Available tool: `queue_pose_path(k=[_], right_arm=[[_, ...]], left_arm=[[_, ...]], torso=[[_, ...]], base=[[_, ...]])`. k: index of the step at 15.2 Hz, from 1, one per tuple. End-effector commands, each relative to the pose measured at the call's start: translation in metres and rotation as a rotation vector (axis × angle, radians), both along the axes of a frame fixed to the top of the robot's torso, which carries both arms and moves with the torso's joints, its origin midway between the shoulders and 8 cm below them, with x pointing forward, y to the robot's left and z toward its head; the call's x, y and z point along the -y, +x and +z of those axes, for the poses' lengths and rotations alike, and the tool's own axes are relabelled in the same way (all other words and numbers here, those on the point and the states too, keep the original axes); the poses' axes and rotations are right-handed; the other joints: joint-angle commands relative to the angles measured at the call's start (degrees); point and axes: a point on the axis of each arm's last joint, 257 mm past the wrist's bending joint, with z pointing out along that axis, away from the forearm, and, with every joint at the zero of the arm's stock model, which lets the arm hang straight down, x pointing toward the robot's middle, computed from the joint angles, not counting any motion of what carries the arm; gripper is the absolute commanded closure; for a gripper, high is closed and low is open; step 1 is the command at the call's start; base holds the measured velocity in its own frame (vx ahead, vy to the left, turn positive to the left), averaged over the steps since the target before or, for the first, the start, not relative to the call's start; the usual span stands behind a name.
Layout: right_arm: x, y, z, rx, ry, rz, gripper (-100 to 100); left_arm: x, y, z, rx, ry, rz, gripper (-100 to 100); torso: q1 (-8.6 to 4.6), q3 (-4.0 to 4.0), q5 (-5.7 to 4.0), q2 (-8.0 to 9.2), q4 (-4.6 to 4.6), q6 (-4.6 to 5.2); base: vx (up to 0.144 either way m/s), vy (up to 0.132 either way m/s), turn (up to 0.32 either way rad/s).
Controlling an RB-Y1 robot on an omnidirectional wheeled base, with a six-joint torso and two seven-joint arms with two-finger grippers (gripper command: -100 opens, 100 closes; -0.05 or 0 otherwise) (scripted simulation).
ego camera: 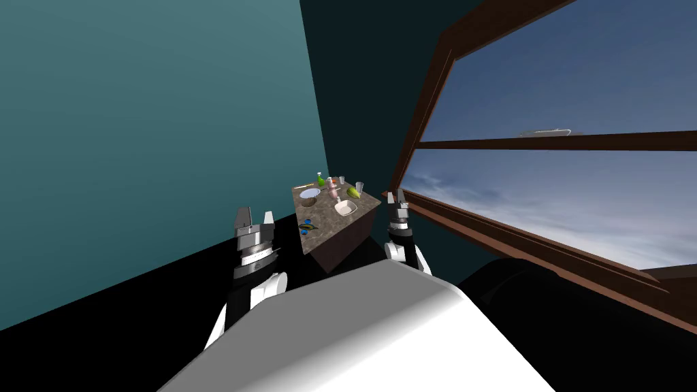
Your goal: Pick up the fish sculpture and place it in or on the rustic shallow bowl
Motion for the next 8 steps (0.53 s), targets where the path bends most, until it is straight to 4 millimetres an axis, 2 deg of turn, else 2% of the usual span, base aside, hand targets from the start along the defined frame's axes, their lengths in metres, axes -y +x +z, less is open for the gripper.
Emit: queue_pose_path(k=[1,8], right_arm=[[0.000,0.000,0.000,0.000,0.000,0.000,0],[0.000,0.000,0.000,0.000,0.000,0.000,0]], left_arm=[[-0.003,0.003,-0.004,-0.034,0.032,0.009,-100],[-0.025,0.015,-0.024,-0.173,0.136,0.073,-100]], torso=[[0.00,0.00,0.00,0.00,0.00,0.00],[-0.17,0.12,-0.04,0.21,0.05,0.00]], base=[[-0.027,-0.013,-0.002],[-0.055,-0.043,-0.010]])
